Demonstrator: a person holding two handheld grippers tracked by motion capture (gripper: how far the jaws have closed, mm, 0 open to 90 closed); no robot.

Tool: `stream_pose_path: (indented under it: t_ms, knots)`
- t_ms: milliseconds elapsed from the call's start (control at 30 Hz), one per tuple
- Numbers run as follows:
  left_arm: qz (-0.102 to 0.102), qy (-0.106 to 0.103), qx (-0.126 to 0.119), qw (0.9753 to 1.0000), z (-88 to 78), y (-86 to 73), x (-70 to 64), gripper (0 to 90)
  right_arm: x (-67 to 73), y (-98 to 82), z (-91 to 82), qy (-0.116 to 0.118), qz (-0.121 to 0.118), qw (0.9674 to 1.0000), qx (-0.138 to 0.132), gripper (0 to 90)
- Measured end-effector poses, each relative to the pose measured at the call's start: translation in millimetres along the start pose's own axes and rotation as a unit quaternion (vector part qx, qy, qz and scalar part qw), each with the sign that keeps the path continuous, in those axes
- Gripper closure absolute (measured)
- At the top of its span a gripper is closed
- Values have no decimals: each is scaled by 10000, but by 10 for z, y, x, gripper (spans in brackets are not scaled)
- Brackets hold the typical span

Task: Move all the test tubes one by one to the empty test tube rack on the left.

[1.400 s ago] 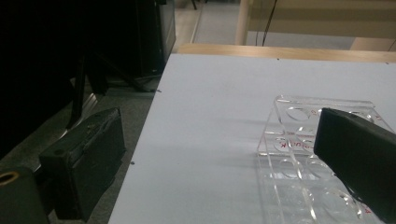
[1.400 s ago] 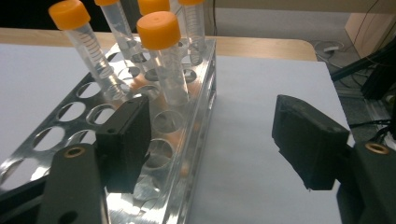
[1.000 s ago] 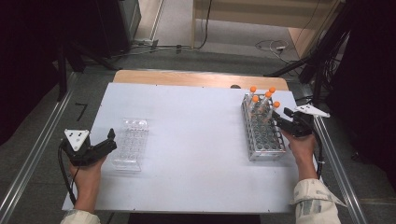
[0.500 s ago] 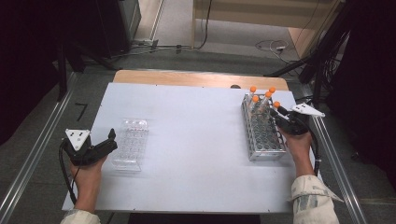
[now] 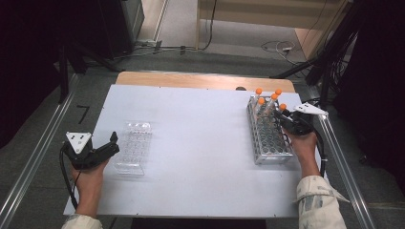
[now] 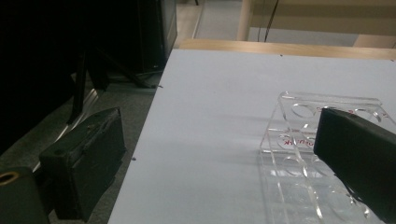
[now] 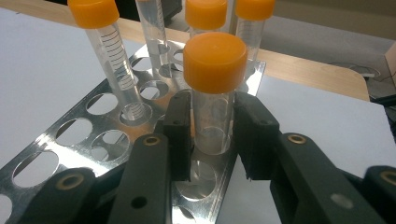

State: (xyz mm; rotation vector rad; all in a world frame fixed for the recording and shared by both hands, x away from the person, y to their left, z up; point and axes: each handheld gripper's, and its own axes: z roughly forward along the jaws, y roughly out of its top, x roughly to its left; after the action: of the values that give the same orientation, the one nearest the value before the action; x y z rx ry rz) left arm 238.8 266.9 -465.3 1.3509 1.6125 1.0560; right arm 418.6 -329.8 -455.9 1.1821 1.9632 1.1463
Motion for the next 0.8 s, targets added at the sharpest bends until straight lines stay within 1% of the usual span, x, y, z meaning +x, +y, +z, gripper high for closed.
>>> stream_pose_path:
  t_ms: [33, 133, 333, 433, 533, 633, 800]
  knots:
    - [3, 0, 3, 10000, -1, 1, 1, 26, 3, -1, 5, -3, -9, 10000, -17, 695]
    - [-7, 9, 7, 10000, -2, 1, 4, 26, 11, -3, 16, -27, -24, 10000, -33, 710]
    - [-40, 4, 11, 10000, -2, 0, 10, 26, -4, 2, 3, -62, -16, 9999, -91, 715]
    - [-54, 21, 12, 10000, -6, 3, 10, 26, 11, 17, -9, -110, -56, 9998, -141, 715]
    - [-54, 17, -3, 10000, -17, 7, 15, 26, 24, 44, -24, -158, -51, 9997, -189, 715]
    - [-63, 11, -24, 10000, -23, 8, 16, 26, 30, 83, -37, -181, -86, 9997, -151, 716]
    - [-69, -14, -37, 10000, -32, 10, 18, 26, 49, 173, -80, -236, -135, 9993, -266, 716]
